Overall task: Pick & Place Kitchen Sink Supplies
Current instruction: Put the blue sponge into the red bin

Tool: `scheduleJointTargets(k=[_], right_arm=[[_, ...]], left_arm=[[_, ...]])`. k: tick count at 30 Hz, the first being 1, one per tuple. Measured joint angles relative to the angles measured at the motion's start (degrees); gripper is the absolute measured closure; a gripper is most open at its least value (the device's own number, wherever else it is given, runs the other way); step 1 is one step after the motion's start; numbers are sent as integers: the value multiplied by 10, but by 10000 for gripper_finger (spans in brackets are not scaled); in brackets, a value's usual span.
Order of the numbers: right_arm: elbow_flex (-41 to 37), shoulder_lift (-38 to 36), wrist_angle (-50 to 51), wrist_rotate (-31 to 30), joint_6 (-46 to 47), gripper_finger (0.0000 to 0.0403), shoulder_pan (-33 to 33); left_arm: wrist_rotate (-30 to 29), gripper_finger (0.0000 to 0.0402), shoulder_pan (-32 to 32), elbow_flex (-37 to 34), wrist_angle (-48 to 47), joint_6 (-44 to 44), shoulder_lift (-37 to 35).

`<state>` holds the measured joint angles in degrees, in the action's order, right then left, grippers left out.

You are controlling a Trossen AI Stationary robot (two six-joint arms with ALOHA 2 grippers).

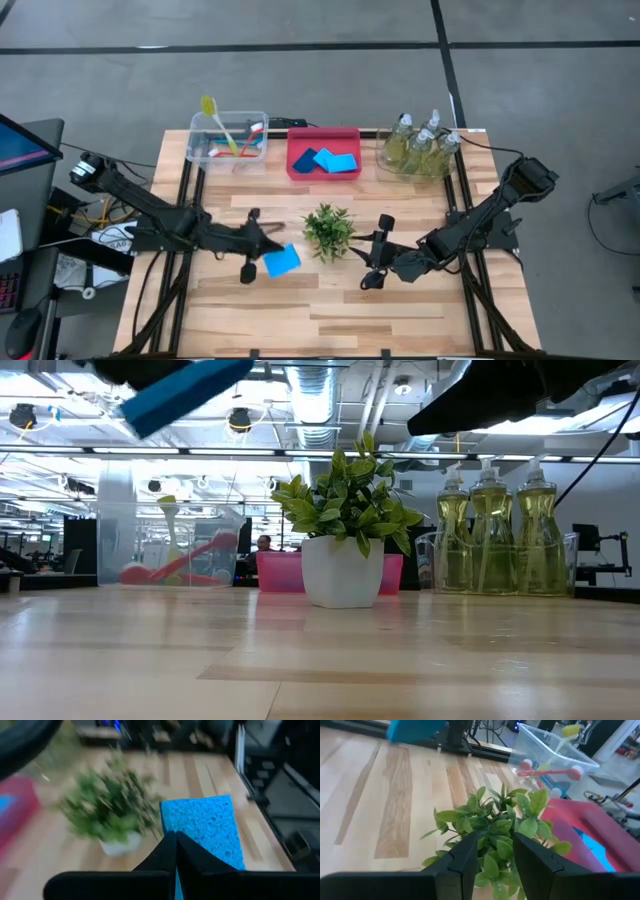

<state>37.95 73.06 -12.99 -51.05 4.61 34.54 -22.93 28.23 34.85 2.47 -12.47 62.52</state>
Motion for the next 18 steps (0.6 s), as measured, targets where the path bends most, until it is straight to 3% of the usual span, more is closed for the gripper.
scheduleJointTargets(k=[10, 18], right_arm=[[0, 0, -38, 0, -80, 285, -2], [0, 0, -66, 0, -148, 285, -6]], left_arm=[[-114, 398, -88, 0, 28, 135, -109], [-98, 398, -241, 1, 135, 237, -105]])
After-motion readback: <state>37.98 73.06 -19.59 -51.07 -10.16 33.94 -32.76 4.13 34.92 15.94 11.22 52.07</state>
